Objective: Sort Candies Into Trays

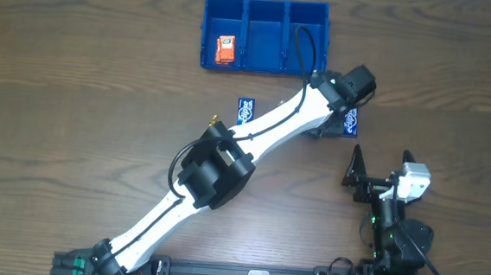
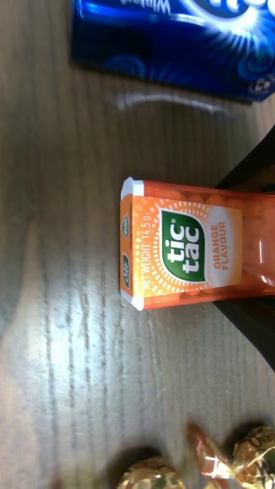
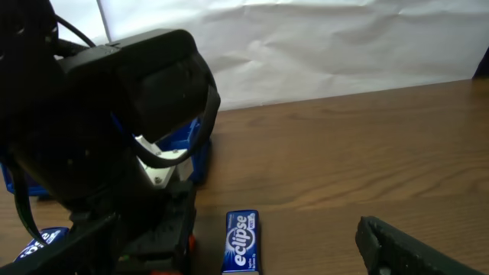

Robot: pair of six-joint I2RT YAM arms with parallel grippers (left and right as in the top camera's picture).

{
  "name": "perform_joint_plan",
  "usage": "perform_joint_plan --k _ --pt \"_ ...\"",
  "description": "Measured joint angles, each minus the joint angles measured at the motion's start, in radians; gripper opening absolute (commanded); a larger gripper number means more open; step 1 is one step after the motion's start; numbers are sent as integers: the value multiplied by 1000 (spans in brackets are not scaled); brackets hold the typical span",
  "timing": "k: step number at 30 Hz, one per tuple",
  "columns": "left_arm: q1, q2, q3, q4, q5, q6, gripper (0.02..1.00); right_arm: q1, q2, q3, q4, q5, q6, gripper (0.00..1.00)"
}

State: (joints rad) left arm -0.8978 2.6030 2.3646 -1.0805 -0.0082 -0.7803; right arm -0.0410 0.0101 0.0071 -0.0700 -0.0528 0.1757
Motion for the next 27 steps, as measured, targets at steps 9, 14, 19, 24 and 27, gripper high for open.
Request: perform_joint_plan --k 9,14,19,24,27 --pt "68 -29 133 -82 -81 57 336 0 0 0 0 0 0 998" --pt "195 -151 133 -84 -128 135 332 0 0 0 0 0 0 998" --pt "352 -288 151 -86 -152 226 332 0 0 0 0 0 0 998" --pt "476 -320 146 -82 -144 307 329 0 0 0 0 0 0 998" --pt "509 -307 88 -60 -124 348 334 0 0 0 0 0 0 998"
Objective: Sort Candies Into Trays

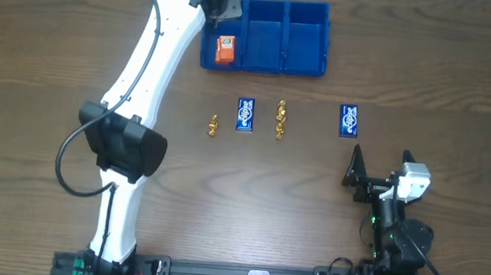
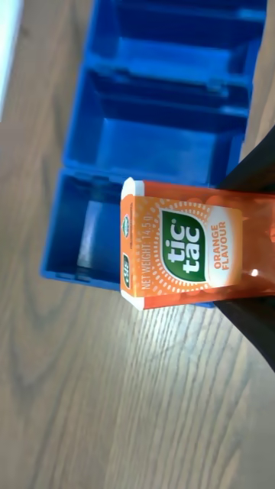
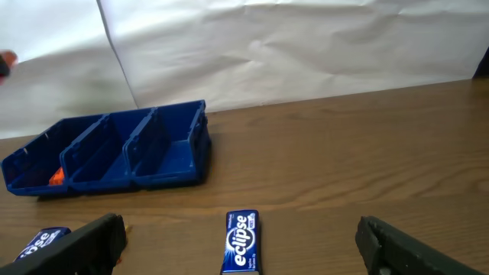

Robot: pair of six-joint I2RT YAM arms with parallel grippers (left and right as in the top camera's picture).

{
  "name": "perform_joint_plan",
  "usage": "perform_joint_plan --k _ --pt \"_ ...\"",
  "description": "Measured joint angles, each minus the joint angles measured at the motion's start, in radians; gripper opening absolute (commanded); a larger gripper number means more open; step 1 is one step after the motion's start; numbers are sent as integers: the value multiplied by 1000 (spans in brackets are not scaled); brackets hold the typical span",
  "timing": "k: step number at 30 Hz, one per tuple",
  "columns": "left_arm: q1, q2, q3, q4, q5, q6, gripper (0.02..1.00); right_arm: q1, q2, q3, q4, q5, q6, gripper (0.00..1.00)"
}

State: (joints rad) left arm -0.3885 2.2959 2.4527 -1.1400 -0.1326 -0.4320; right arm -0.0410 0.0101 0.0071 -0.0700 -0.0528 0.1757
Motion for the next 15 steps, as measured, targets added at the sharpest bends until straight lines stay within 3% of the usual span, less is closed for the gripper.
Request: perform_joint_plan --k 15 --pt "0 80 -44 61 76 127 345 0 0 0 0 0 0 998"
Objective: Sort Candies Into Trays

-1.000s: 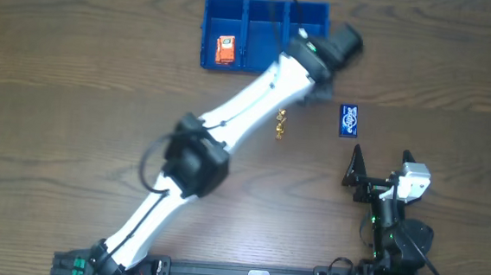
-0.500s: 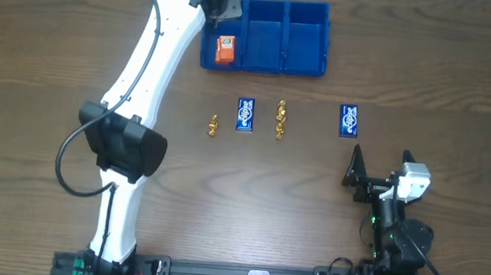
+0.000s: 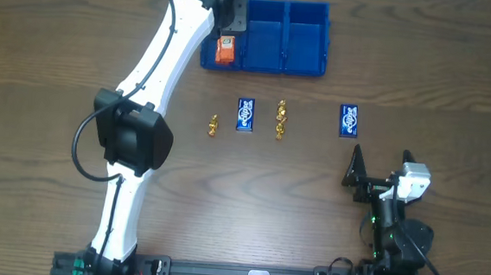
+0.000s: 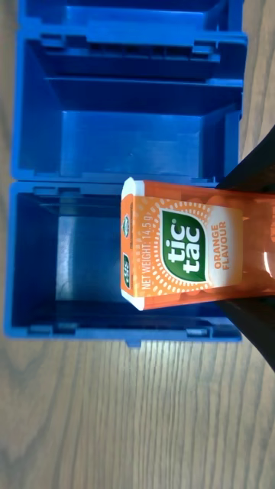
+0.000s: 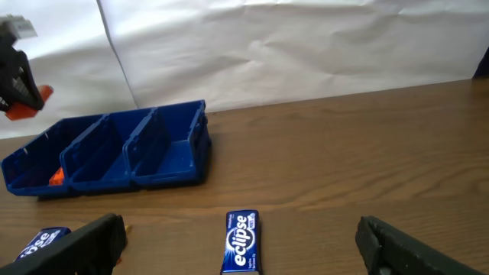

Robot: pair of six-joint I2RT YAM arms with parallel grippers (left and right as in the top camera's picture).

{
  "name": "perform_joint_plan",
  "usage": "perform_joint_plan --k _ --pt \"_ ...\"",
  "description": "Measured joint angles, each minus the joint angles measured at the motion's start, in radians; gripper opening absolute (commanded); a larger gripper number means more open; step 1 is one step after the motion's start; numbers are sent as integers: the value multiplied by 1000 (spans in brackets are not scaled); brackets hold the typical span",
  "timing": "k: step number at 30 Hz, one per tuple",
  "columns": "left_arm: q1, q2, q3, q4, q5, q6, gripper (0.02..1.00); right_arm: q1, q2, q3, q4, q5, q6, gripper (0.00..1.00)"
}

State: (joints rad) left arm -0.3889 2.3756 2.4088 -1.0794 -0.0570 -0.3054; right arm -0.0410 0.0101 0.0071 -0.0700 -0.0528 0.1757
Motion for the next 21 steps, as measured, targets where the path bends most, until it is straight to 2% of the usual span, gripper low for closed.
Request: perform_joint_plan --k 21 --pt "14 29 0 -8 25 19 386 0 0 0 0 0 0 998"
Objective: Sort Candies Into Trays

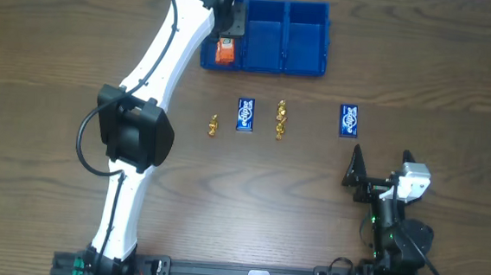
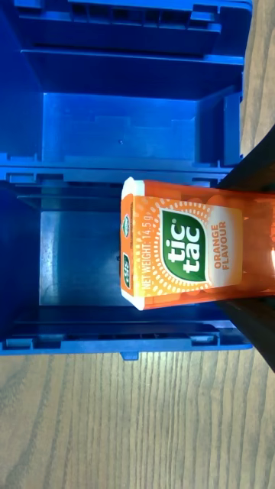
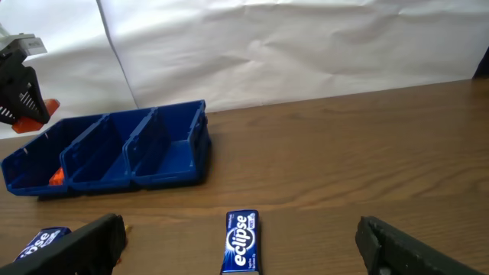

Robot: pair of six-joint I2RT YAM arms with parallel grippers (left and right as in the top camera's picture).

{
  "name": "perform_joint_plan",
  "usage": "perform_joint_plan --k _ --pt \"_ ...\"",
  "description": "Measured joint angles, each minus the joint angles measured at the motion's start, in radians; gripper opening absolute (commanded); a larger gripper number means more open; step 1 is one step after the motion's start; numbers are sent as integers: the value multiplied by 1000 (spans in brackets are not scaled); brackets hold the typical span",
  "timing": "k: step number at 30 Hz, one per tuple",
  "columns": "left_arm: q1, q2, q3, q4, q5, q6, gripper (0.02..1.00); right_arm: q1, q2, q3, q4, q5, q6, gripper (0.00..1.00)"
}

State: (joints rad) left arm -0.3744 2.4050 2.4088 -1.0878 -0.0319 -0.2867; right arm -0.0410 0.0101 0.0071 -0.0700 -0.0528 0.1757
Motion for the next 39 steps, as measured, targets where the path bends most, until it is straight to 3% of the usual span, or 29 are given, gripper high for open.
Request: perform_joint_plan --k 4,8,10,19,25,30,34,39 --pt "3 0 0 0 0 0 452 0 0 0 0 0 0 998" --pt "5 0 0 -3 0 5 884 0 0 0 0 0 0 998" --pt "5 0 0 -16 0 8 965 0 0 0 0 0 0 998" --pt "6 -121 -96 28 -2 -2 967 0 0 0 0 0 0 998" --pt "7 -671 -530 422 -11 5 1000 0 0 0 0 0 0 998" --pt "65 -1277 -977 835 3 106 1000 0 0 0 0 0 0 998" --pt "183 -1594 -1318 996 58 184 1000 0 0 0 0 0 0 998" --pt "299 -1865 -1695 1042 128 255 1000 0 0 0 0 0 0 1000"
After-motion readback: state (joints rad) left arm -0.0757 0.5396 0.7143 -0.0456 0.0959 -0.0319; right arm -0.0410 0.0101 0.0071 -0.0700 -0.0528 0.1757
